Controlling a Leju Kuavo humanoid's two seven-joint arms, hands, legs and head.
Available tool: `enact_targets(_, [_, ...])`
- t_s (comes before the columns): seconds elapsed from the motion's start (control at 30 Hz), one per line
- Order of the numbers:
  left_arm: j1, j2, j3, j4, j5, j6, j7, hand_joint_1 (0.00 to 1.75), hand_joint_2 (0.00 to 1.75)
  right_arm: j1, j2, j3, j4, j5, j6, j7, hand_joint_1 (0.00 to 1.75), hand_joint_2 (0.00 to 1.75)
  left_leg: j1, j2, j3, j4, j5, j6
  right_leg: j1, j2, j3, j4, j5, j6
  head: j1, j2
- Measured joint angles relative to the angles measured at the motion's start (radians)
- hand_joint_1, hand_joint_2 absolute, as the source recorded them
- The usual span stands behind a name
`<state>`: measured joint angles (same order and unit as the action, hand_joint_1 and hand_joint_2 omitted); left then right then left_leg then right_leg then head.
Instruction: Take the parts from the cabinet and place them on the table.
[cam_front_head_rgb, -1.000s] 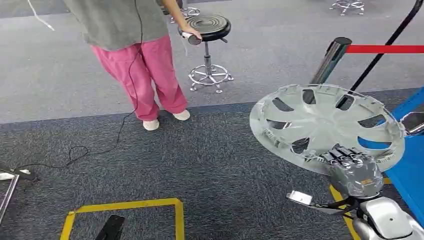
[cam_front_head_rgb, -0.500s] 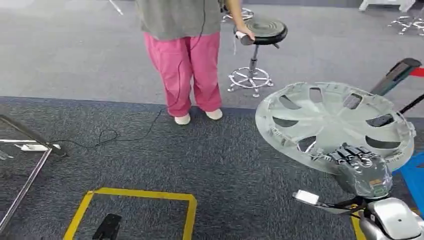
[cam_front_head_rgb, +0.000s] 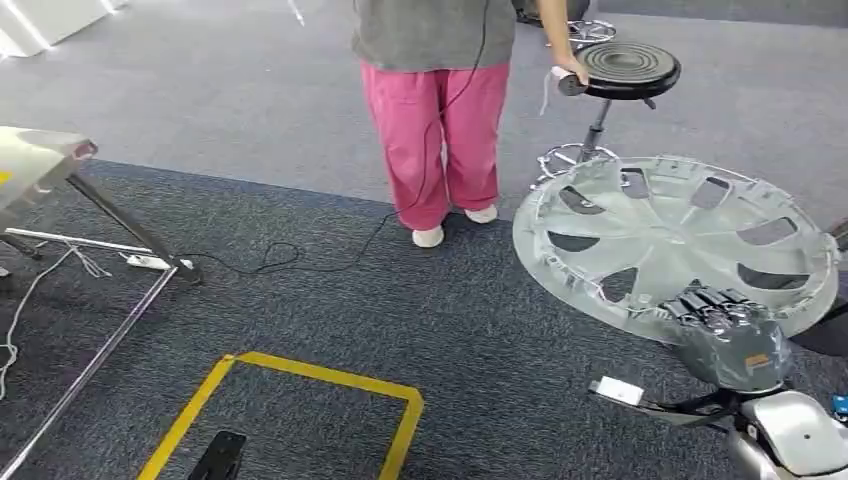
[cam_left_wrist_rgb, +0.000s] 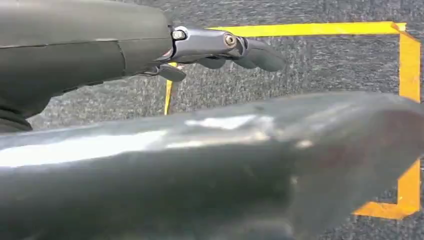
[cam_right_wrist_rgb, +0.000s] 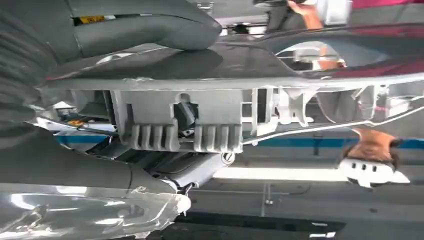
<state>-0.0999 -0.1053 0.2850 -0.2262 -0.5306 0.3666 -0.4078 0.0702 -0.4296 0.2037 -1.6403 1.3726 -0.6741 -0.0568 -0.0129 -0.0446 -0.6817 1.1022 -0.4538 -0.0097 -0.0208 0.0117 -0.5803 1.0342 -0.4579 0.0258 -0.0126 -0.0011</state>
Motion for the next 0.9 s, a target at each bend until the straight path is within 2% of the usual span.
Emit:
enact_targets(0.03, [-0.003,0.000,0.001,0.000,0.000,0.000,0.000,0.00,0.00,0.001,-0.002,0.000,0.000,0.000,0.000,0.000,1.75,1.75,0.002,0.021,-0.047,0.096,-0.043,-0.003,0.003,-0.017,0.000,0.000,-0.001,-0.002,0.001,0.000])
enact_targets(0.07, [-0.003,-0.001,0.001,0.000,0.000,0.000,0.000,0.00,0.00,0.000,-0.003,0.000,0.000,0.000,0.000,0.000,1.75,1.75,0.003,0.029,-0.086,0.171,-0.069,-0.004,0.005,-0.030,0.000,0.000,-0.003,-0.004,0.001,0.000])
enact_targets(0.1, [-0.002,-0.002,0.002,0.000,0.000,0.000,0.000,0.00,0.00,0.000,-0.003,0.001,0.000,0.000,0.000,0.001,1.75,1.75,0.004,0.031,-0.110,0.214,-0.075,-0.004,0.006,-0.045,0.001,0.000,-0.004,-0.005,0.001,0.000])
enact_targets(0.13, [0.000,-0.001,0.002,0.000,0.000,0.000,0.000,0.00,0.00,0.000,-0.003,0.002,0.000,-0.001,0.000,0.002,1.75,1.75,0.005,0.032,-0.106,0.206,-0.057,-0.003,0.006,-0.058,0.002,0.000,-0.005,-0.005,0.001,0.000])
enact_targets(0.17, [0.001,0.000,0.002,0.000,0.001,0.000,0.000,0.00,0.00,0.000,-0.003,0.003,0.000,-0.005,0.000,0.002,1.75,1.75,0.005,0.033,-0.081,0.156,-0.021,-0.001,0.006,-0.071,0.003,0.000,-0.007,-0.004,0.001,0.000])
enact_targets(0.2, [0.001,0.001,0.003,0.000,0.002,0.000,0.000,0.00,0.00,-0.001,-0.004,0.003,0.000,-0.012,0.000,0.000,1.75,1.75,0.004,0.043,-0.037,0.073,0.022,0.002,0.006,-0.083,0.006,0.000,-0.009,-0.003,0.001,0.000])
enact_targets(0.23, [0.000,0.003,0.005,0.000,0.004,0.000,0.000,0.00,0.00,-0.004,-0.006,0.005,0.000,-0.018,0.000,-0.002,1.75,1.75,0.001,0.067,0.011,-0.012,0.055,0.006,0.007,-0.094,0.011,0.000,-0.012,0.001,0.001,0.000])
enact_targets(0.27, [-0.002,0.004,0.007,0.000,0.010,0.000,-0.002,0.00,0.00,-0.006,-0.011,0.008,0.000,-0.021,0.000,-0.003,1.75,1.75,-0.007,0.125,0.047,-0.073,0.059,0.010,0.012,-0.103,0.014,0.001,-0.016,0.006,0.000,0.000])
enact_targets(0.3, [-0.007,0.005,0.010,0.000,0.014,0.000,-0.004,0.00,0.00,-0.005,-0.016,0.008,0.001,-0.026,0.001,-0.004,1.75,1.75,-0.011,0.117,0.051,-0.091,0.051,0.015,0.018,-0.113,0.012,0.005,-0.022,0.013,0.000,0.000])
enact_targets(0.33, [-0.007,0.005,0.013,0.000,0.021,0.000,-0.008,0.00,0.00,-0.006,-0.021,0.010,0.002,-0.027,0.001,-0.005,1.75,1.75,-0.011,0.107,0.046,-0.089,0.052,0.018,0.019,-0.124,0.015,0.001,-0.022,0.016,0.005,0.000])
enact_targets(0.4, [0.001,0.011,0.018,0.000,0.025,0.000,-0.011,0.00,0.00,-0.008,-0.029,0.010,0.002,-0.036,0.000,-0.005,1.75,1.75,-0.012,0.080,0.047,-0.092,0.052,0.027,0.018,-0.151,0.029,-0.006,-0.025,0.026,0.005,0.000])
enact_targets(0.43, [0.003,0.011,0.019,0.000,0.025,0.001,-0.012,0.00,0.00,-0.007,-0.034,0.010,0.002,-0.038,0.000,-0.004,1.75,1.75,-0.002,0.067,0.059,-0.101,0.056,0.033,0.016,-0.149,0.024,-0.005,-0.034,0.034,0.004,0.000])
enact_targets(0.47, [0.004,0.011,0.020,0.000,0.027,0.002,-0.013,0.00,0.00,-0.005,-0.037,0.010,0.002,-0.039,0.000,-0.005,1.75,1.75,0.000,0.057,0.064,-0.101,0.054,0.036,0.012,-0.098,0.025,0.014,-0.046,0.037,0.012,0.000])
enact_targets(0.5, [-0.001,0.015,0.022,0.000,0.027,0.003,-0.013,0.00,0.00,-0.004,-0.041,0.010,0.002,-0.042,0.000,-0.004,1.75,1.75,0.001,0.046,0.064,-0.101,0.054,0.043,0.011,-0.049,-0.004,0.073,-0.075,0.038,0.013,0.000])
enact_targets(0.53, [-0.003,0.014,0.024,0.000,0.028,0.003,-0.013,0.00,0.00,-0.001,-0.045,0.010,0.002,-0.042,0.000,-0.004,1.75,1.75,0.001,0.034,0.064,-0.101,0.054,0.044,0.010,-0.030,-0.038,0.137,-0.102,0.040,0.020,0.000])
enact_targets(0.57, [-0.003,0.012,0.026,0.000,0.027,0.002,-0.013,0.00,0.00,0.004,-0.047,0.011,0.002,-0.042,0.000,-0.005,1.75,1.75,0.001,0.019,0.064,-0.101,0.053,0.047,0.010,-0.016,-0.095,0.238,-0.141,0.042,0.021,0.000])
enact_targets(0.6, [0.000,0.010,0.027,0.000,0.022,0.000,-0.012,0.00,0.00,0.008,-0.047,0.011,0.002,-0.044,0.000,-0.003,1.75,1.75,0.000,0.002,0.065,-0.101,0.053,0.048,0.011,-0.014,-0.134,0.301,-0.154,0.044,0.021,0.000])
enact_targets(0.63, [0.002,0.008,0.027,0.000,0.020,-0.002,-0.011,0.00,0.00,0.013,-0.047,0.011,0.002,-0.045,0.000,-0.001,1.75,1.75,0.001,-0.009,0.065,-0.101,0.053,0.048,0.011,-0.013,-0.146,0.309,-0.144,0.043,0.021,0.000])
enact_targets(0.67, [0.005,0.006,0.027,0.000,0.016,-0.004,-0.007,0.00,0.00,0.021,-0.047,0.010,0.002,-0.046,0.000,0.004,1.75,1.75,0.002,-0.026,0.065,-0.101,0.053,0.047,0.010,-0.013,-0.139,0.274,-0.110,0.044,0.021,0.000])
enact_targets(0.7, [0.006,0.004,0.027,0.000,0.009,-0.005,-0.006,0.00,0.00,0.033,-0.047,0.009,0.000,-0.042,0.000,0.006,1.75,1.75,0.005,-0.044,0.066,-0.100,0.054,0.046,0.007,-0.009,-0.106,0.195,-0.058,0.045,0.021,0.000])
enact_targets(0.73, [0.006,0.002,0.027,0.000,0.004,-0.007,-0.005,0.00,0.00,0.044,-0.047,0.007,-0.005,-0.032,0.000,0.009,1.75,1.75,0.007,-0.059,0.068,-0.099,0.053,0.042,0.002,0.005,-0.063,0.104,-0.012,0.047,0.021,0.000])
enact_targets(0.77, [0.006,0.002,0.026,0.000,-0.002,-0.009,-0.002,0.00,0.00,0.055,-0.047,0.005,-0.010,-0.026,0.000,0.013,1.75,1.75,0.009,-0.074,0.067,-0.096,0.051,0.035,-0.007,0.042,-0.026,0.028,0.014,0.053,0.023,0.000])
enact_targets(0.8, [0.004,0.002,0.026,0.000,-0.006,-0.011,0.005,0.00,0.00,0.066,-0.044,0.003,-0.013,-0.020,0.000,0.015,1.75,1.75,0.003,-0.086,0.059,-0.085,0.048,0.027,-0.012,0.081,-0.010,-0.003,-0.003,0.053,0.025,0.000])
enact_targets(0.9, [0.016,0.002,0.026,0.000,-0.010,-0.013,0.009,0.00,0.00,0.090,-0.042,-0.001,-0.029,-0.011,0.000,0.021,1.75,1.75,0.012,-0.118,0.051,-0.097,0.062,0.010,-0.002,0.048,-0.008,0.007,0.000,0.031,0.022,0.000])
